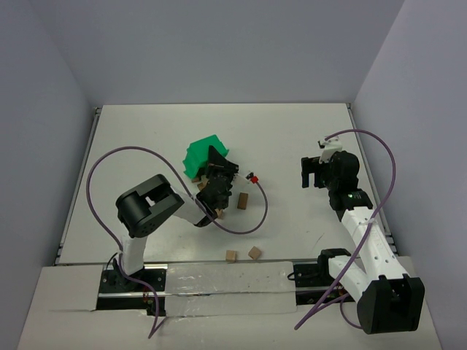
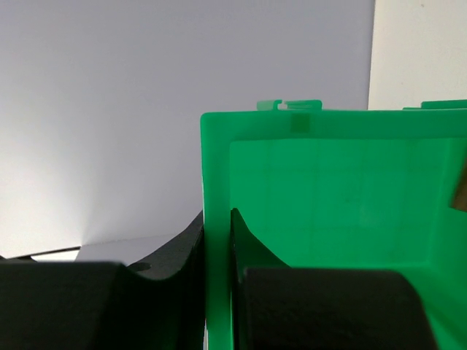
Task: Build the wood block tower
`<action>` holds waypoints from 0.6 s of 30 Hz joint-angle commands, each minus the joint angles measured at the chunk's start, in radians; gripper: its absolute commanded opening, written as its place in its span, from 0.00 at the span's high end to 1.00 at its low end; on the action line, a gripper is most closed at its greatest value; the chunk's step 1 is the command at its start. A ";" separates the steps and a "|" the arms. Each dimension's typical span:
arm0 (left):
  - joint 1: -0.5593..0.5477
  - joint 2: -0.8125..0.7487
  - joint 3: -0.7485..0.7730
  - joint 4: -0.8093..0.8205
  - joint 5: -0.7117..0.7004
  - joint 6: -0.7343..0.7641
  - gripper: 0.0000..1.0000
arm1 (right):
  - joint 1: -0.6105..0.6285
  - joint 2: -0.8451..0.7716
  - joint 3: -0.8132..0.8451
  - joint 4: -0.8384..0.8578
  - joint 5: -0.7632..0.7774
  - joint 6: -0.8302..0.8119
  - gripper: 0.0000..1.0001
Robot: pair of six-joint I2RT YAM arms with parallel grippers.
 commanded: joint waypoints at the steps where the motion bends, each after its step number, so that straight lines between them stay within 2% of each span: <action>1: -0.023 -0.057 0.038 0.301 0.033 -0.002 1.00 | -0.008 -0.011 0.045 0.012 0.001 0.001 0.00; 2: -0.026 -0.053 0.052 0.299 0.016 0.008 1.00 | -0.008 -0.010 0.049 0.011 0.001 0.003 0.00; 6: -0.027 -0.127 0.103 0.117 -0.031 -0.097 1.00 | -0.010 -0.015 0.049 0.012 0.002 0.001 0.00; 7: -0.025 -0.150 0.117 0.024 -0.046 -0.201 1.00 | -0.010 -0.018 0.047 0.009 0.004 0.001 0.00; 11: -0.001 -0.233 0.221 -0.334 -0.090 -0.438 1.00 | -0.010 -0.013 0.047 0.005 -0.003 0.002 0.00; 12: 0.009 -0.248 0.237 -0.408 -0.087 -0.488 1.00 | -0.010 -0.008 0.051 0.003 -0.008 0.004 0.00; 17: 0.074 -0.337 0.365 -1.006 -0.017 -0.909 1.00 | -0.010 0.006 0.062 -0.008 -0.019 0.013 0.00; 18: 0.092 -0.345 0.382 -1.072 0.003 -0.961 1.00 | -0.011 0.003 0.060 -0.005 -0.018 0.013 0.00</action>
